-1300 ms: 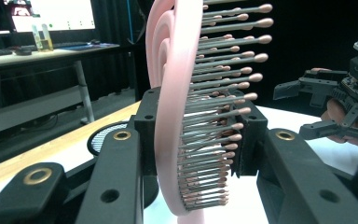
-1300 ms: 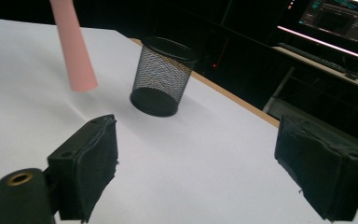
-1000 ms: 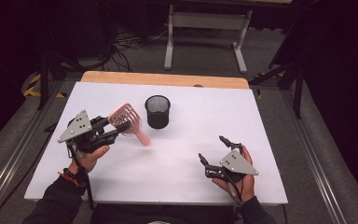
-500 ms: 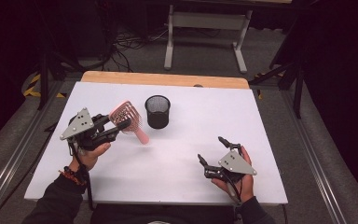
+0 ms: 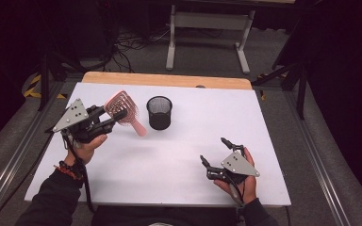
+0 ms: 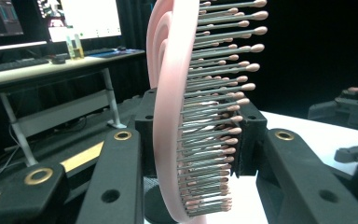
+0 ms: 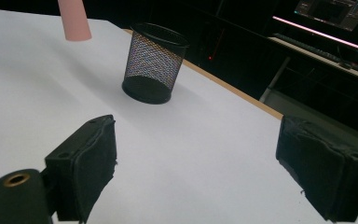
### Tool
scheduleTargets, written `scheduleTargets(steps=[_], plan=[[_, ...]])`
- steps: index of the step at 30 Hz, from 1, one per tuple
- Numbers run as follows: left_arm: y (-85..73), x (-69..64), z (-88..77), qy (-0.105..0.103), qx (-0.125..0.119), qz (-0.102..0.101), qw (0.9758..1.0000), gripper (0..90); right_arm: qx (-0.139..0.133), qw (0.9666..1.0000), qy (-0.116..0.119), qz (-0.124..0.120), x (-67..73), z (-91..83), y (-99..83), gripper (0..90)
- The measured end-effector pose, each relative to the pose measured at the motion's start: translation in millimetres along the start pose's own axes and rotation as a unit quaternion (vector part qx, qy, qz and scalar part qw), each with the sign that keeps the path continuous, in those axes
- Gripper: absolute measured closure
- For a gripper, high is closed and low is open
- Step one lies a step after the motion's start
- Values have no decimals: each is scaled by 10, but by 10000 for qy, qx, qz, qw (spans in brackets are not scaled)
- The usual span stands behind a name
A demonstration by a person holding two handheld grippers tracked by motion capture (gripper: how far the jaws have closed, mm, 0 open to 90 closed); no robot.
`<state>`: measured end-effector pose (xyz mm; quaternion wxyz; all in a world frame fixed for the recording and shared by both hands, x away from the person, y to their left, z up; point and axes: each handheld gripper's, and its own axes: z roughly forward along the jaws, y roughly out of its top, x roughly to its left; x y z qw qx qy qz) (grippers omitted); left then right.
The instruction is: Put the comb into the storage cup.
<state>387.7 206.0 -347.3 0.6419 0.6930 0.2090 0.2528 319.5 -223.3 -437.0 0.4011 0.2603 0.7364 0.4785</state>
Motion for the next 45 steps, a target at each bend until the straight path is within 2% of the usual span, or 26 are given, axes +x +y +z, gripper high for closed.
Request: scheduleTargets(steps=[12, 20, 30, 34, 39, 45], plan=[[229, 72, 53, 80, 25, 154, 9998, 632, 2, 10000, 13, 22, -6, 5, -4, 131], [316, 103, 111, 98, 9, 191, 9998, 632, -6, 10000, 20, 10, 0, 5, -2, 131], [410, 146, 206, 243, 47, 272, 9993, 632, 50, 10000, -15, -24, 7, 19, -6, 129], [427, 151, 247, 234, 15, 217, 9995, 632, 75, 10000, 8, -57, 13, 25, -8, 129], [472, 138, 310, 233, -143, 217, 9994, 632, 50, 10000, 22, -52, 14, 25, -7, 129], [529, 131, 387, 219, -148, 235, 9994, 632, 54, 10000, 11, -52, 12, 23, -9, 129]])
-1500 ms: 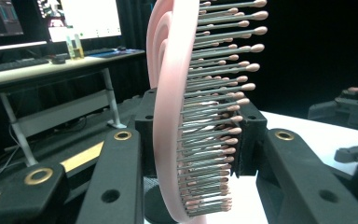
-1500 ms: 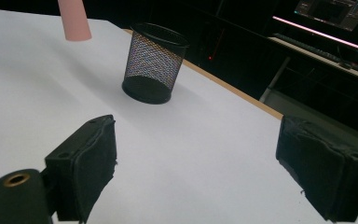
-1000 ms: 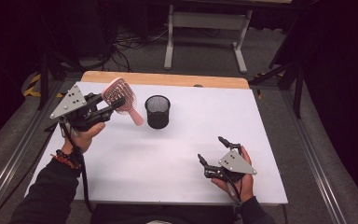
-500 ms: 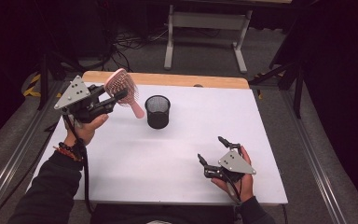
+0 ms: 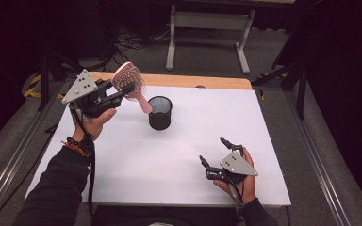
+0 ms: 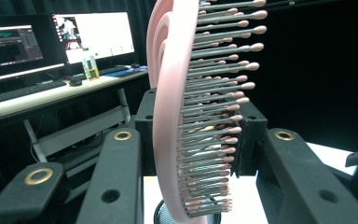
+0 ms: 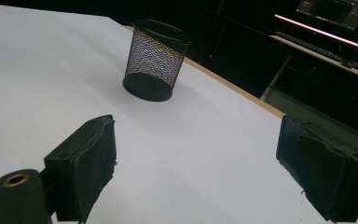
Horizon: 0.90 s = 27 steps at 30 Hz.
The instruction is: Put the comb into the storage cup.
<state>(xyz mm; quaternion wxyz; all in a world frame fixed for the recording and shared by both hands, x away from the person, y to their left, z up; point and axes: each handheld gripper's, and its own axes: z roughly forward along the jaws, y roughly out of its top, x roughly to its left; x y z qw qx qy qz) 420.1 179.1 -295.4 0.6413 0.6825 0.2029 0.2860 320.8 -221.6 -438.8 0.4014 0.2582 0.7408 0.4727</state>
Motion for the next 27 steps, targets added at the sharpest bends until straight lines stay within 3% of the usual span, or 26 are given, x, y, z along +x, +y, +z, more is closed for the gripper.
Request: scheduleTargets(steps=[15, 27], plan=[[-4, 40, 261, -1, 128, -71, 9999, 632, -20, 10000, 20, -14, 5, -6, 6, 129], [-102, 81, 535, 35, 269, -222, 9994, 632, -66, 9999, 83, 86, 0, -15, 8, 129]])
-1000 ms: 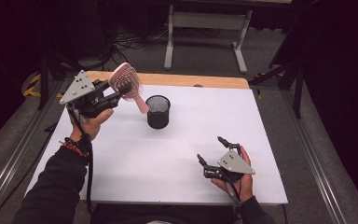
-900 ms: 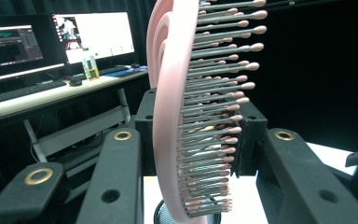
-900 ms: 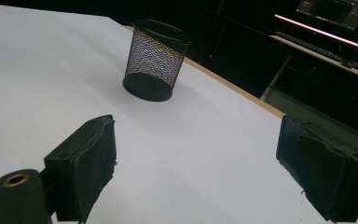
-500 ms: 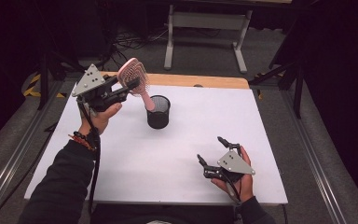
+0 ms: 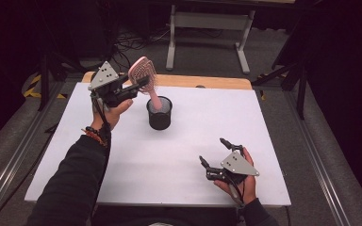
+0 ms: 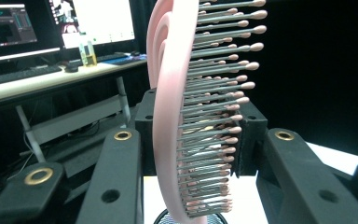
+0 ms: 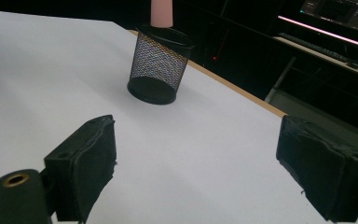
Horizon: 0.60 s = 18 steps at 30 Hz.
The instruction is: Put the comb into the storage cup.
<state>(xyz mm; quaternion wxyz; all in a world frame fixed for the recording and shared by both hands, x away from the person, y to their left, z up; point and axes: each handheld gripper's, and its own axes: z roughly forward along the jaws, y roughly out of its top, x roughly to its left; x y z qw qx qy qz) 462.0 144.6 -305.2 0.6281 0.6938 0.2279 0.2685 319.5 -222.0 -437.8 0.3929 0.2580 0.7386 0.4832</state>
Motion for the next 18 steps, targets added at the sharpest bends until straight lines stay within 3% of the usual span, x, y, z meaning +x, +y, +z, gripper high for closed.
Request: scheduleTargets(steps=[7, 18], plan=[[-54, 26, 121, 113, 72, -87, 9999, 632, 14, 10000, 51, -14, 10, 9, -4, 130], [-155, 22, 299, 117, 196, -256, 9994, 632, 43, 9999, 88, -30, 16, 12, -6, 130]])
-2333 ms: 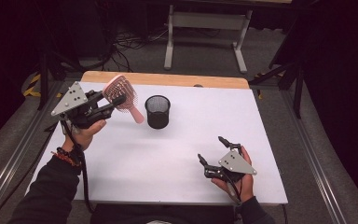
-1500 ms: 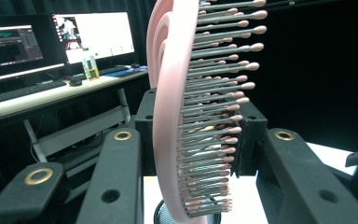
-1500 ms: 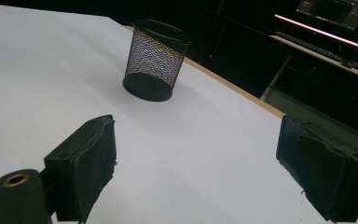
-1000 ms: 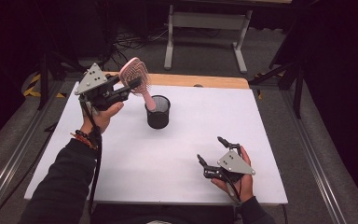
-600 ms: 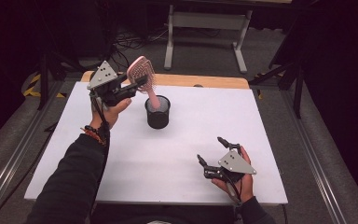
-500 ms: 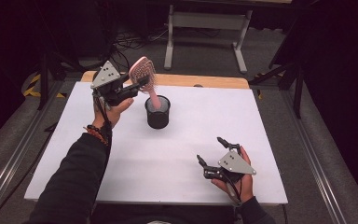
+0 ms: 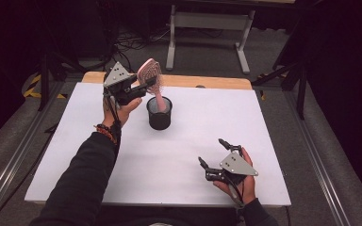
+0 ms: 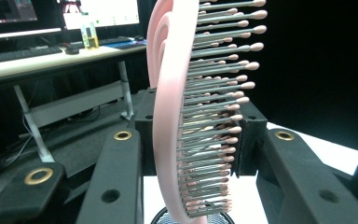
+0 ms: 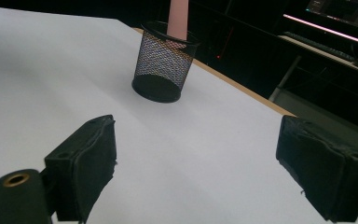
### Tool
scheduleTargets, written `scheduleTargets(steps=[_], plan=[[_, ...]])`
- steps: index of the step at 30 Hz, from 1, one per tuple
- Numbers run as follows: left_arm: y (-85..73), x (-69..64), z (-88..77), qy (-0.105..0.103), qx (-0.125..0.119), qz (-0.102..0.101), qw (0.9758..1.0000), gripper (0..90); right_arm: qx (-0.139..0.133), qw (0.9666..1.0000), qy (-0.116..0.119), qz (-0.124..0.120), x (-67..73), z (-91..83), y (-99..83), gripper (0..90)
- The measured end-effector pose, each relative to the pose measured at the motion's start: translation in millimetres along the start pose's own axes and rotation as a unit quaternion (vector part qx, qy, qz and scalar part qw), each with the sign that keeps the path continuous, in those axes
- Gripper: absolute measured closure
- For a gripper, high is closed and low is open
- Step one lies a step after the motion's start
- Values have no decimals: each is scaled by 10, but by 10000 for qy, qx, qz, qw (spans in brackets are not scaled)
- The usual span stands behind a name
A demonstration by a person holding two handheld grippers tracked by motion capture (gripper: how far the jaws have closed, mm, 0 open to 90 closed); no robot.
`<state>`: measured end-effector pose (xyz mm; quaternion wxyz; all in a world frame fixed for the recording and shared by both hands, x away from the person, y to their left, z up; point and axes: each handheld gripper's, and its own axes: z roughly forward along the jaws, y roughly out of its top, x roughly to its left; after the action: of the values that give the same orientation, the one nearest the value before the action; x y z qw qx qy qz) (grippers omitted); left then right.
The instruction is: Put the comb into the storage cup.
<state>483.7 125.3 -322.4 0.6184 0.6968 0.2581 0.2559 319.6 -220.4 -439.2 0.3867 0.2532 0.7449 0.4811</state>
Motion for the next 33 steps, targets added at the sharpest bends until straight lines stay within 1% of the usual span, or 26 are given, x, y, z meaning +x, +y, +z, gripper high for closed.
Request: scheduleTargets(steps=[6, 12, 14, 19, 23, 27, 29, 33], plan=[[-53, -3, 40, -5, 50, -39, 10000, 632, 5, 10000, 8, 2, -1, 1, -3, 130], [-143, -20, 79, -21, 100, -125, 9999, 632, 15, 10000, 8, -31, 6, 10, -4, 132], [-177, -31, 98, -31, 98, -197, 9998, 632, 18, 10000, 12, -26, 7, 11, -4, 132], [-261, -54, 137, -73, 139, -290, 9995, 632, 25, 10000, 10, -35, 13, 18, -5, 132], [-312, -56, 153, -77, 196, -312, 9993, 631, 37, 10000, 14, -60, 17, 21, -4, 133], [-341, -58, 155, -79, 151, -362, 9992, 631, 43, 10000, 9, -54, 16, 22, -7, 134], [-358, -58, 156, -91, 140, -341, 9993, 631, 43, 10000, 4, -57, 16, 22, -7, 135], [-388, -55, 156, -91, 173, -362, 9992, 631, 67, 10000, 7, -67, 21, 28, -9, 135]])
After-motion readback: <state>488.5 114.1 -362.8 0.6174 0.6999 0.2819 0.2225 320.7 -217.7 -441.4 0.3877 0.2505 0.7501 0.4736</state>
